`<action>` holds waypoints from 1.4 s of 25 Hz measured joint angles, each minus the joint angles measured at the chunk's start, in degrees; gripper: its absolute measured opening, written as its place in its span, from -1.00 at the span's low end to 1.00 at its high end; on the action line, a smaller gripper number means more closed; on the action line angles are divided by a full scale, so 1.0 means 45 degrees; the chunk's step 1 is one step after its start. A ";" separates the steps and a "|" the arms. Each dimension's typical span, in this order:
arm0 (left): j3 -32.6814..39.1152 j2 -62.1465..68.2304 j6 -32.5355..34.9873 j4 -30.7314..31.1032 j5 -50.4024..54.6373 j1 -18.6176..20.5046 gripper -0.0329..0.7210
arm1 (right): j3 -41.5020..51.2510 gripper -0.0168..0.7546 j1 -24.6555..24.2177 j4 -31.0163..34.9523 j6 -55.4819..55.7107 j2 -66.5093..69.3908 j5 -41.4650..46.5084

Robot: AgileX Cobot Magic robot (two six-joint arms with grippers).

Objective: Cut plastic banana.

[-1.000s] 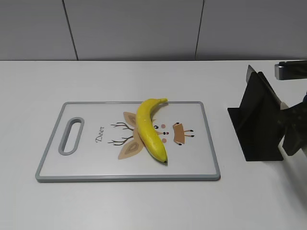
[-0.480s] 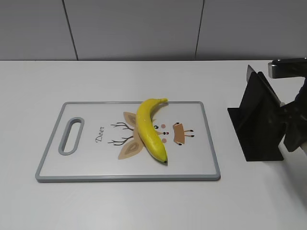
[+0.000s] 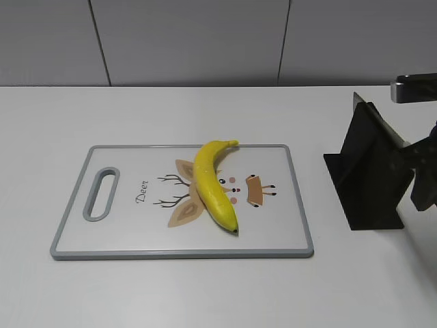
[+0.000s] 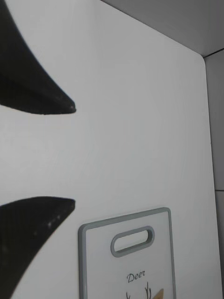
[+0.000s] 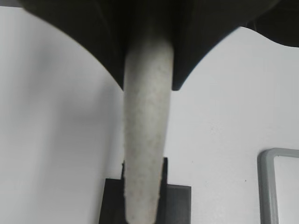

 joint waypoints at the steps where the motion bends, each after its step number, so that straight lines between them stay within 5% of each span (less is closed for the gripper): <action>1: 0.0000 0.0000 0.0000 0.0000 0.0000 0.0000 0.55 | 0.0000 -0.48 0.0000 0.0000 0.0000 -0.0083 0.0000; 28: -0.0872 0.1883 0.0000 0.0021 -0.0965 0.0000 0.55 | -0.1781 -0.50 0.0043 0.0181 -0.1369 -0.1821 0.0916; 35: -0.1828 0.3497 0.0541 -0.0147 -0.1273 -0.1566 0.55 | -0.2662 -0.50 0.0043 0.1023 -0.3332 -0.1821 0.1210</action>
